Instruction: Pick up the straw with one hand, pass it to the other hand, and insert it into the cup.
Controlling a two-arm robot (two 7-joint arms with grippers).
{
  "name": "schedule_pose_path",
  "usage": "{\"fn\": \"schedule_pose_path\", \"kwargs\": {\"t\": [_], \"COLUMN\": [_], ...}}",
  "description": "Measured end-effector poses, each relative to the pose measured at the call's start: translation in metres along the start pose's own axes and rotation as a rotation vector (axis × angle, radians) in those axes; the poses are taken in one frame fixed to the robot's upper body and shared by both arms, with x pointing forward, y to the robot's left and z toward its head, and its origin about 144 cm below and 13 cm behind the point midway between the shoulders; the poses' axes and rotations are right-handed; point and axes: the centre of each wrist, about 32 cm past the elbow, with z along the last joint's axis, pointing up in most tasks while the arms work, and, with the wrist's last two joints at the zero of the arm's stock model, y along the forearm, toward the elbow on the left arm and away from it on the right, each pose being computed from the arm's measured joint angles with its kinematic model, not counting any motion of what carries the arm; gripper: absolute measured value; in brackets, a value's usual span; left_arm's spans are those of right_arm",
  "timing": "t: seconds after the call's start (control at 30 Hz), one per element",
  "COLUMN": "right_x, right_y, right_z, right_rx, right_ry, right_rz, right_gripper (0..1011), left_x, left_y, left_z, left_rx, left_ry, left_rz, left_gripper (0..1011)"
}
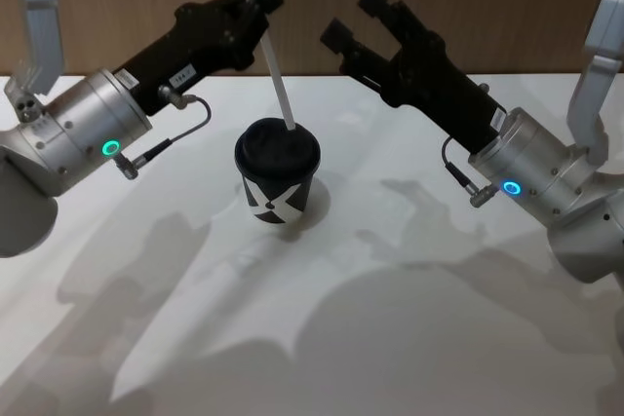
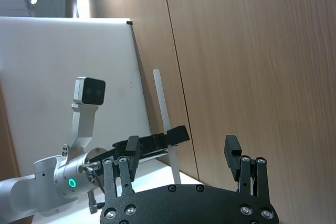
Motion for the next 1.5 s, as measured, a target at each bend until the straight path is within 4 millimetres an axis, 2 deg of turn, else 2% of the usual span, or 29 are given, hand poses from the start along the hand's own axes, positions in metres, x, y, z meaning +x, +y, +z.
{"fn": "schedule_pose_path", "kwargs": {"t": [1.5], "right_x": [0.000], "right_y": [-0.001], "right_z": [0.000], "right_rx": [-0.001], "right_ry": [-0.001], "right_rz": [-0.001], "right_gripper": [1001], "left_x": [0.000], "left_y": [-0.010], "left_z": [-0.015], "left_rx": [0.069], "left_ry": [-0.039], "left_rz": [0.028], "left_gripper": [19]}}
